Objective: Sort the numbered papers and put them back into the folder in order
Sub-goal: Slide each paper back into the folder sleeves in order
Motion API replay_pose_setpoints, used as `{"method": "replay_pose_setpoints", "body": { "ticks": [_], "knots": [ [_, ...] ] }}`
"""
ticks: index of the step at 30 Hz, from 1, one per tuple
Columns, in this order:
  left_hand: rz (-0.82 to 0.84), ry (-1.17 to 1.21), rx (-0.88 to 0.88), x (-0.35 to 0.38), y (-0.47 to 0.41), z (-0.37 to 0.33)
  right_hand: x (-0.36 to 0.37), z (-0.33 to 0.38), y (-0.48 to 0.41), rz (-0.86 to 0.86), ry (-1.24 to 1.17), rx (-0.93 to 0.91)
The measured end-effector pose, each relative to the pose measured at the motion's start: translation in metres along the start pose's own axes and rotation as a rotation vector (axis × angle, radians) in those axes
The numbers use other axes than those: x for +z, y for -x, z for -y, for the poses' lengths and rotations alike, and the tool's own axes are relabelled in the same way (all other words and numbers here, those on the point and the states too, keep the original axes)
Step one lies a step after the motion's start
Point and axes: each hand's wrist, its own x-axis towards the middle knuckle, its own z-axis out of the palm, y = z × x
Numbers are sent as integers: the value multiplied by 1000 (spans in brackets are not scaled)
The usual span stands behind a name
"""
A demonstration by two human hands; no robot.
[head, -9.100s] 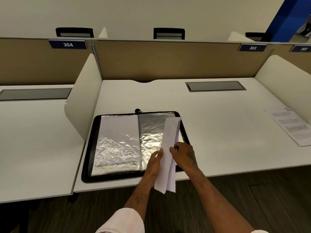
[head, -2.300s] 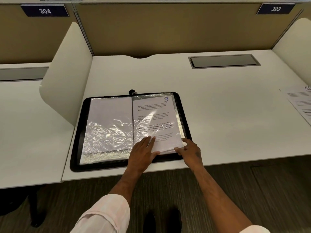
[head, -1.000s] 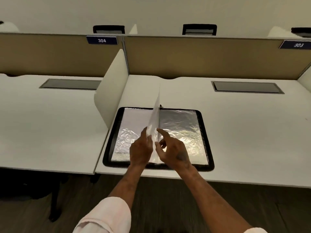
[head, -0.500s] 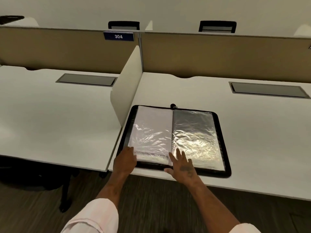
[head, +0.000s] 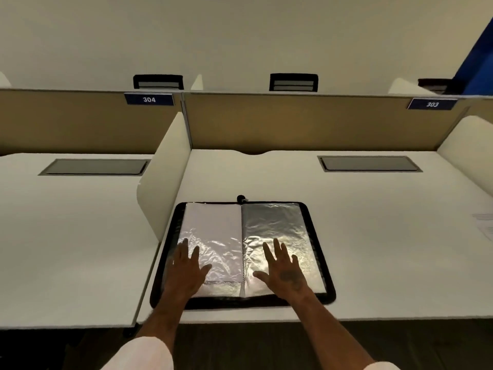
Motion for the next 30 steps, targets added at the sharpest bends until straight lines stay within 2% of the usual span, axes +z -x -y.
{"method": "replay_pose_setpoints", "body": {
  "ticks": [2, 5, 11, 14, 15, 18, 24, 27, 30],
  "knots": [
    [-45, 28, 35, -10, -9, -18, -11, -14, 1, 50, -39, 11],
    [-110, 60, 120, -23, -24, -57, -27, -42, 4, -63, -32, 79],
    [-192, 67, 280, -36, -41, -147, -55, -115, 26, -148, -41, 195],
    [-186, 59, 331, -38, -40, -197, -66, -157, 41, -175, -37, 178],
    [-198, 54, 347, -38, -39, -216, -65, -174, 44, -208, -25, 205],
    [-198, 28, 375, -36, -31, -272, -55, -230, 49, -168, -67, 285],
    [-206, 68, 431, -27, -9, -383, -80, -322, 98, -220, -58, 253],
    [-207, 44, 460, -19, 2, -441, -79, -375, 122, -282, -40, 311],
    [-187, 60, 502, -10, 10, -491, -79, -421, 142, -246, -27, 366]
  ]
}}
